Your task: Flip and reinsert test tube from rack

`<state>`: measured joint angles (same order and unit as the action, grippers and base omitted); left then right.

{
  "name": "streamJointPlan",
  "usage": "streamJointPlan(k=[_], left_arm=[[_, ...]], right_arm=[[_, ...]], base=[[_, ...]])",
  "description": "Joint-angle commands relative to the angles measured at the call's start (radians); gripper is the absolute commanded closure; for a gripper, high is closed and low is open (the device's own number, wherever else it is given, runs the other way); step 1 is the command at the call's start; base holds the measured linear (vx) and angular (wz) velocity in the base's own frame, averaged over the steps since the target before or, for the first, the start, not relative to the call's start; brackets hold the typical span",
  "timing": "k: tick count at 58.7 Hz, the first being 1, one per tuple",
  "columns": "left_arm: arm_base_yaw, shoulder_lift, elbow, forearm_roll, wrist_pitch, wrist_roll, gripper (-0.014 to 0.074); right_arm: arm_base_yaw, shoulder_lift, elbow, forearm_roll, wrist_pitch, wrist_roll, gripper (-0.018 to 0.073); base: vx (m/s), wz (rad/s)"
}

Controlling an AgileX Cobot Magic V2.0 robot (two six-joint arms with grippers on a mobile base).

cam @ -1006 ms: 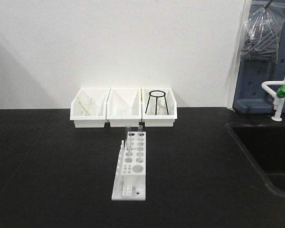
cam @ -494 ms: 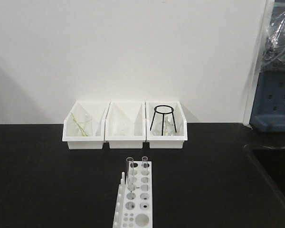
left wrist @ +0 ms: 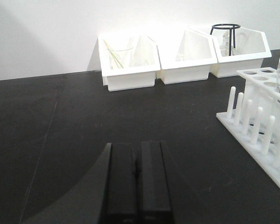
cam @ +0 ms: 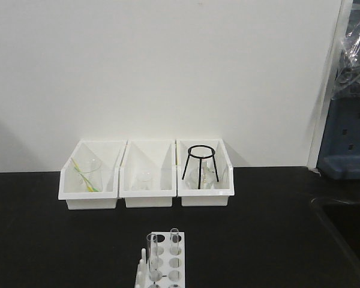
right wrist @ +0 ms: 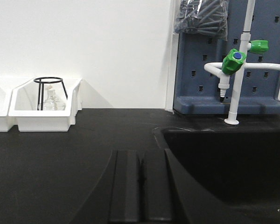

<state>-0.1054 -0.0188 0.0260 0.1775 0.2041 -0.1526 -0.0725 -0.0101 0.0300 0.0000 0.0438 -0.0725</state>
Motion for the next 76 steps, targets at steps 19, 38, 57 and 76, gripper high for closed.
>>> streamJointPlan(k=[19,38,57,76], left_arm=[[0.000,-0.008,-0.004,-0.005,-0.083,-0.010,0.0603],[0.000,-0.008,-0.004,-0.005,-0.083,-0.010,0.0603],[0.000,-0.008,-0.004,-0.005,-0.083,-0.010,0.0603],[0.000,-0.008,-0.004,-0.005,-0.083,-0.010,0.0603]], right_arm=[[-0.007,-0.014,0.003,0.000,-0.082,-0.005,0.0570],[-0.005,0.003,-0.164,0.023,-0.372,0.031,0.0570],[-0.005,0.524,-0.704,0.024,-0.275,-0.044,0.0570],[-0.005,0.746,-0.780,0.050,-0.214,-0.012,0.0561]], base=[[0.04,-0.02],[0.00,0.00],[0.00,0.00],[0.00,0.00]])
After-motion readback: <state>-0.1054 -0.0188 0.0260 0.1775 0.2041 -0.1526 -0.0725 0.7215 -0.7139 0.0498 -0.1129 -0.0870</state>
